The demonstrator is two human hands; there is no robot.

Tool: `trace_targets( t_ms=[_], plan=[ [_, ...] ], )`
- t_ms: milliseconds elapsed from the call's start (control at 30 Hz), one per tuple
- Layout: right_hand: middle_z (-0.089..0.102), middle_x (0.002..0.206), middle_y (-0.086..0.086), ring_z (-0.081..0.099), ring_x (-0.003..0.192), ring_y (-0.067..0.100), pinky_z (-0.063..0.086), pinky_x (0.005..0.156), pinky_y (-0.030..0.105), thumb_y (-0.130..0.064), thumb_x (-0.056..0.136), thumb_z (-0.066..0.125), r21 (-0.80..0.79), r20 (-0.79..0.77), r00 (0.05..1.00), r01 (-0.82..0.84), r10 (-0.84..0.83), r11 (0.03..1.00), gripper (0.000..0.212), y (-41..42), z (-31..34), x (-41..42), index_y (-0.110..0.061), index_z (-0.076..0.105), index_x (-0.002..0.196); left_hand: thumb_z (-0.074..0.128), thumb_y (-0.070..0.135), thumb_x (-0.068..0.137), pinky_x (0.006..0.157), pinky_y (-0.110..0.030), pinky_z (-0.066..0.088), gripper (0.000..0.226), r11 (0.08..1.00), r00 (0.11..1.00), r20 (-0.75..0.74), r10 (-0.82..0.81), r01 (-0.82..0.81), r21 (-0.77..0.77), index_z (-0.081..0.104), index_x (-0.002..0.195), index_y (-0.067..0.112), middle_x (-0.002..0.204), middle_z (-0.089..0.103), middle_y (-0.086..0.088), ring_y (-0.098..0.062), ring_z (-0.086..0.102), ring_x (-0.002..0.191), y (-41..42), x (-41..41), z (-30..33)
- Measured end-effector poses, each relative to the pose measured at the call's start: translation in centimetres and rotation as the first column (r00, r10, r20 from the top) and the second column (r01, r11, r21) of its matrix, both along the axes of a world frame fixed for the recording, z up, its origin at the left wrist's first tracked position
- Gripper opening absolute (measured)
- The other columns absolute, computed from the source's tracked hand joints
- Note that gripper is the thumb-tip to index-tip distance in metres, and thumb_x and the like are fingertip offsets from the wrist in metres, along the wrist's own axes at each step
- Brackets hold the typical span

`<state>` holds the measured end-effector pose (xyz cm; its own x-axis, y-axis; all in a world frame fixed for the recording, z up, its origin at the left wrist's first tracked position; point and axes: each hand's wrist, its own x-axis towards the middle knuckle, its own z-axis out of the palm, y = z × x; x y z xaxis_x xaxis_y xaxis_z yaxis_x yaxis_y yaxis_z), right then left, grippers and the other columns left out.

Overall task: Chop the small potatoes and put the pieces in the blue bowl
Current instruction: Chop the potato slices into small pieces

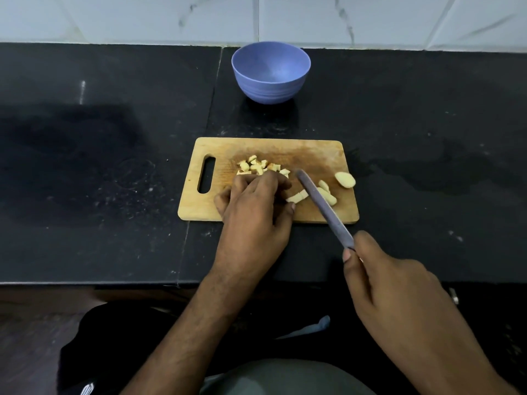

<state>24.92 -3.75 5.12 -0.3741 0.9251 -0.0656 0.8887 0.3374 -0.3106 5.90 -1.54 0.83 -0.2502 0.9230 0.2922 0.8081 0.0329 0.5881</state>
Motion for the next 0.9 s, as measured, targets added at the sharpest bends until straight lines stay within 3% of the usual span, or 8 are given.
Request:
trace_targets(
  t_ms=[133, 433, 633, 900],
  plan=[
    [0.052, 0.057, -0.005, 0.053, 0.047, 0.005, 0.048, 0.051, 0.021, -0.050, 0.096, 0.018, -0.005, 0.070, 0.997, 0.025, -0.024, 1.000, 0.018, -0.6, 0.6, -0.1, -0.037, 0.027, 0.088, 0.070, 0.027, 0.088, 0.089, -0.028, 0.016, 0.020, 1.000, 1.000, 0.005, 0.010, -0.010, 0.001, 0.058, 0.104, 0.031, 0.105, 0.062, 0.023, -0.007, 0.043, 0.115, 0.3, 0.0, 0.1],
    [0.055, 0.063, -0.005, 0.052, 0.053, 0.005, 0.035, 0.047, 0.018, -0.047, 0.101, 0.021, -0.072, 0.129, 0.992, 0.014, -0.005, 0.997, 0.015, -0.5, 1.3, -0.6, -0.035, 0.025, 0.091, 0.069, 0.022, 0.087, 0.088, -0.026, 0.015, 0.022, 1.000, 1.000, 0.028, 0.001, -0.002, 0.015, 0.052, 0.099, 0.028, 0.100, 0.061, 0.022, -0.005, 0.042, 0.110, 0.2, 0.0, 0.2],
    [0.054, 0.065, -0.003, 0.054, 0.055, 0.009, 0.047, 0.052, 0.026, -0.043, 0.103, 0.025, -0.066, 0.099, 0.995, 0.029, -0.022, 0.997, 0.015, 0.3, -0.1, -1.4, -0.034, 0.027, 0.091, 0.067, 0.025, 0.087, 0.087, -0.024, 0.014, 0.022, 0.999, 0.999, 0.009, 0.041, -0.041, 0.022, 0.048, 0.098, 0.028, 0.092, 0.053, 0.023, -0.005, 0.042, 0.105, 0.3, 0.2, 0.2],
    [0.049, 0.047, -0.002, 0.052, 0.040, 0.011, 0.033, 0.037, 0.021, -0.042, 0.096, 0.038, 0.001, -0.090, 0.995, 0.049, -0.049, 0.999, 0.023, 1.7, 0.2, 1.1, -0.032, 0.039, 0.076, 0.064, 0.039, 0.089, 0.094, -0.036, 0.025, 0.022, 1.000, 1.000, -0.027, 0.009, -0.008, 0.026, 0.059, 0.109, 0.030, 0.116, 0.054, 0.015, -0.014, 0.036, 0.124, 0.3, 0.5, 0.4]
  ],
)
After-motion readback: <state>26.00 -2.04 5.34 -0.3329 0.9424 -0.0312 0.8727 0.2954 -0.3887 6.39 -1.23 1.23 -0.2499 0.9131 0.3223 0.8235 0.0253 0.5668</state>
